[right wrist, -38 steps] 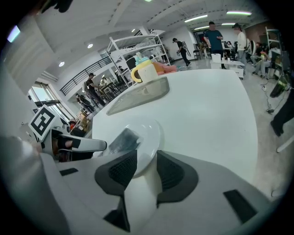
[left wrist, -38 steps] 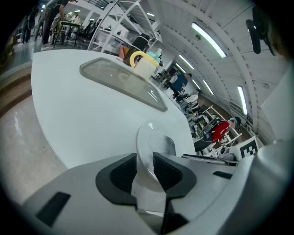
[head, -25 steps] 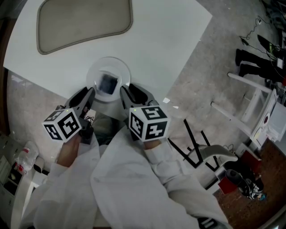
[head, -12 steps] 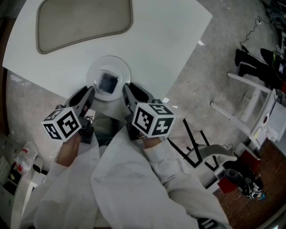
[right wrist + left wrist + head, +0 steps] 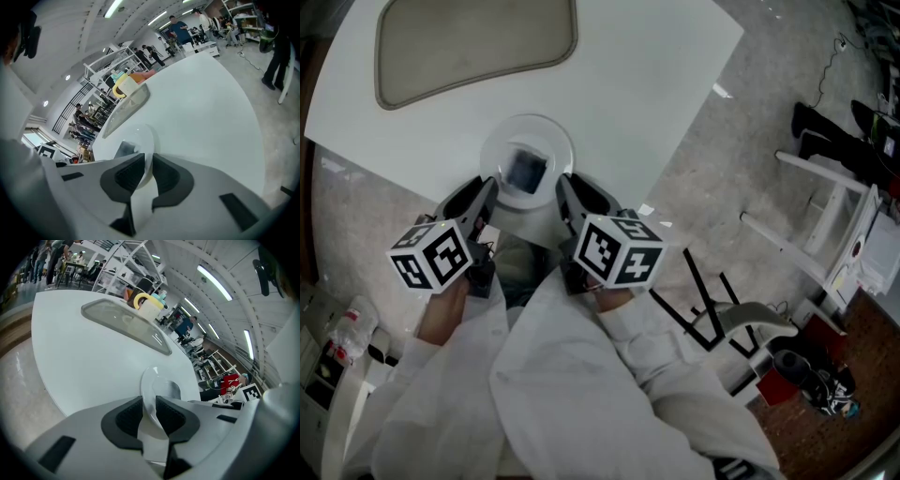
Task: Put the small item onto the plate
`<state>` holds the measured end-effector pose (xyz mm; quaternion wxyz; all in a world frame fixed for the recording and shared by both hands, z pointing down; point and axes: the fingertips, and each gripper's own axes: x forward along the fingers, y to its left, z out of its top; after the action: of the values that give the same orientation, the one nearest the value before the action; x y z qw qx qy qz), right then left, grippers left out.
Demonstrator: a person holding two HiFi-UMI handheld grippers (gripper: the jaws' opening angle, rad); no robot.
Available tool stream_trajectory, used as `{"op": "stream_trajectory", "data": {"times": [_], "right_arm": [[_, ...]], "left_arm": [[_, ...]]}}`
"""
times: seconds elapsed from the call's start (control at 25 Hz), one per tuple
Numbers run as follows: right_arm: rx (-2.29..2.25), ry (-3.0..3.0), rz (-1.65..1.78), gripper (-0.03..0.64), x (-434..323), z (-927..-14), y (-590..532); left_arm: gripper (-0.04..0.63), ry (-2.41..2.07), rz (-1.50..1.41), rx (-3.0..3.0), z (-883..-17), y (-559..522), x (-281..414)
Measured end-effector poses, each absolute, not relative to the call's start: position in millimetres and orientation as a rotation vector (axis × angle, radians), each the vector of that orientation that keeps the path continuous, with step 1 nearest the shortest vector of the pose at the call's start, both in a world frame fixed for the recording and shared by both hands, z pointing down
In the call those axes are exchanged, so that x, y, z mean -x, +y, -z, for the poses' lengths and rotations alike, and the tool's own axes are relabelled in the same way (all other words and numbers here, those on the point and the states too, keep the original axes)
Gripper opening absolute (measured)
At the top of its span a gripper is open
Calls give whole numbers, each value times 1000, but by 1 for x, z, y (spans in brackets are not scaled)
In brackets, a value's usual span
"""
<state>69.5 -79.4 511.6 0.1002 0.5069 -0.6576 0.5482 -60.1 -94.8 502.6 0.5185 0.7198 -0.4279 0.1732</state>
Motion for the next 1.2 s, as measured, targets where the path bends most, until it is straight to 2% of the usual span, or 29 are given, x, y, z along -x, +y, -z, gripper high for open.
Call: {"op": "stream_trajectory", "data": {"times": [0.32, 1.2], "right_arm": [[-1495, -1968, -1596, 60, -73, -505, -76], [-1368, -2136, -1470, 60, -92, -469, -94]], "left_arm": [[80, -1065, -452, -1760, -499, -89, 58], [77, -1189, -318, -1802, -458, -97, 40]]}}
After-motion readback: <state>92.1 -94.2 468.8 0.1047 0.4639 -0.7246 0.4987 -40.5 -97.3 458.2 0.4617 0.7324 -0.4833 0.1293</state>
